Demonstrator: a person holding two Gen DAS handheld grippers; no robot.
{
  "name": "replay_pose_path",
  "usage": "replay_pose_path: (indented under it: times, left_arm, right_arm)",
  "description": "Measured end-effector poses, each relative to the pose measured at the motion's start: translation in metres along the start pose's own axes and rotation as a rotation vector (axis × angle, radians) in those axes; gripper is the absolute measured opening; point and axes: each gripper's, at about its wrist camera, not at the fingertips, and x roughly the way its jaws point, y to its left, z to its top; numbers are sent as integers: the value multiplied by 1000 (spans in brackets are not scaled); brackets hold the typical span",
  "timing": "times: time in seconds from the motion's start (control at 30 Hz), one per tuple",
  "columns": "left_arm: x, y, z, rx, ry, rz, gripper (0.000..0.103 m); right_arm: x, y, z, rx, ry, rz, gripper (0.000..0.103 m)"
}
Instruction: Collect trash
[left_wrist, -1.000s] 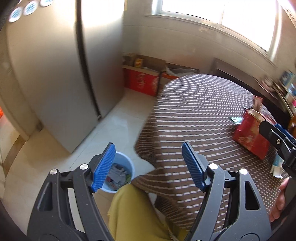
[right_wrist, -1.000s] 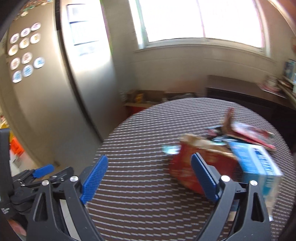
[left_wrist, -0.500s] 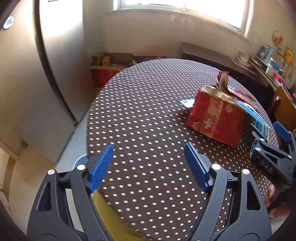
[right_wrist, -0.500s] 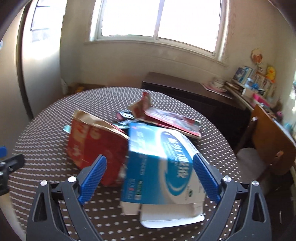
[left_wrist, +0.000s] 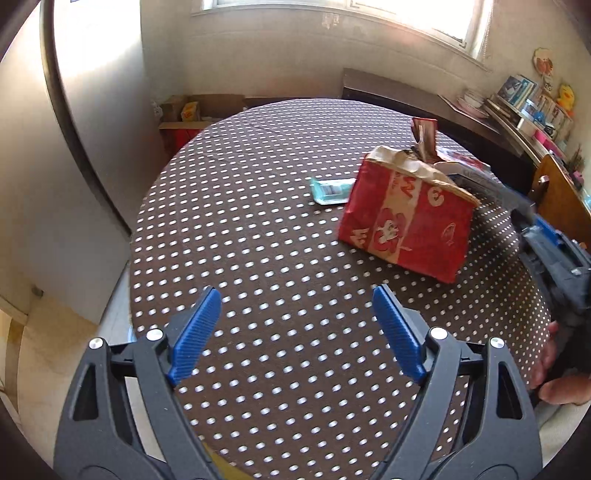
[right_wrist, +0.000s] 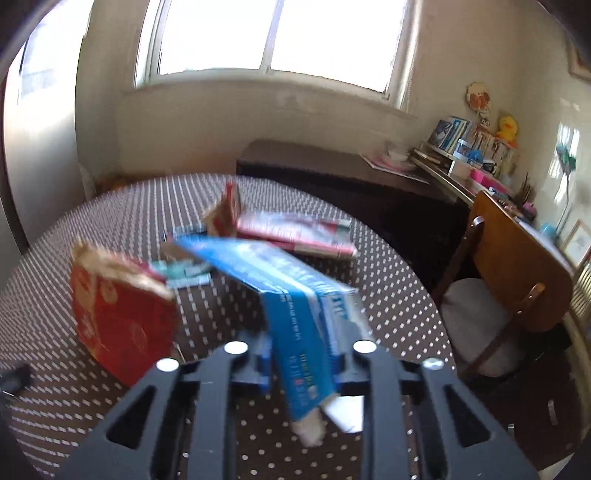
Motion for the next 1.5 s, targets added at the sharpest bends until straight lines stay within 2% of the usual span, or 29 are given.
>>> replay_pose_path:
  times: [0.03,0.13,0.23,0.33,0.53,0.63,0.77,0.83,0.87,0.9,0.93,0.97,1.03,1.17,1.23,1.27,1.3,1.37,1.43,1.5]
  left_arm:
    - [1,-3,1,5,1,-11,85]
    - [5,-15,7,12,-1,-59,88]
    - [9,-29,14,35,-7,-98,89]
    - [15,-45,20,66,-16,-121,91]
    - [41,-77,30,120,21,-124,92]
    - [54,-85,34,120,33,-98,92]
    - [74,-92,42,100,1,-79,94]
    - [81,-88,44,72,15,-96,88]
    - [82,-86,45,54,13,-117,75]
    - [80,-82,46,45,7,-164,32]
    - [80,-80,46,42,13,-185,4]
    - [83,-77,47,31,38,-188,0]
    - [89,-71,46,24,67,-171,0]
    - [79,-67,40,49,48,-180,0]
    - [70,-68,39,69,43,-182,25]
    - [66,-69,40,71,45,-179,80]
    - [59,-71,41,69,6,-177,97]
    - [46,-76,41,91,-75,-163,97]
    - [50,-88,43,155,-81,-110,97]
    - [59,-98,46,175,-71,-16,97]
  right_arm:
    - [-6,-6,6,22,-13,20,10]
    - [-17,-35,19,132,-30,145,8]
    - [-27,-54,28,198,-55,204,3]
    - [-31,-71,33,268,-50,266,3]
    - [-29,-89,34,320,-39,298,3]
    - [-24,-97,33,338,-27,302,3]
    - [-22,-100,31,342,-27,303,3]
    - [-21,-101,31,347,-22,311,3]
    - [-21,-101,31,344,-23,312,3]
    - [-21,-100,30,341,-26,312,3]
    - [-20,-100,30,341,-26,312,3]
    - [-19,-99,31,344,-23,316,3]
    - [-19,-97,30,347,-19,330,3]
    - [-21,-92,30,332,-21,343,3]
    - [-21,-91,31,335,-18,350,3]
    - [-21,-91,31,335,-19,350,3]
    - [-21,-91,31,336,-20,348,3]
    - [-21,-94,32,341,-23,352,3]
    - [-20,-98,34,345,-29,350,3]
    - [-20,-102,37,342,-39,340,3]
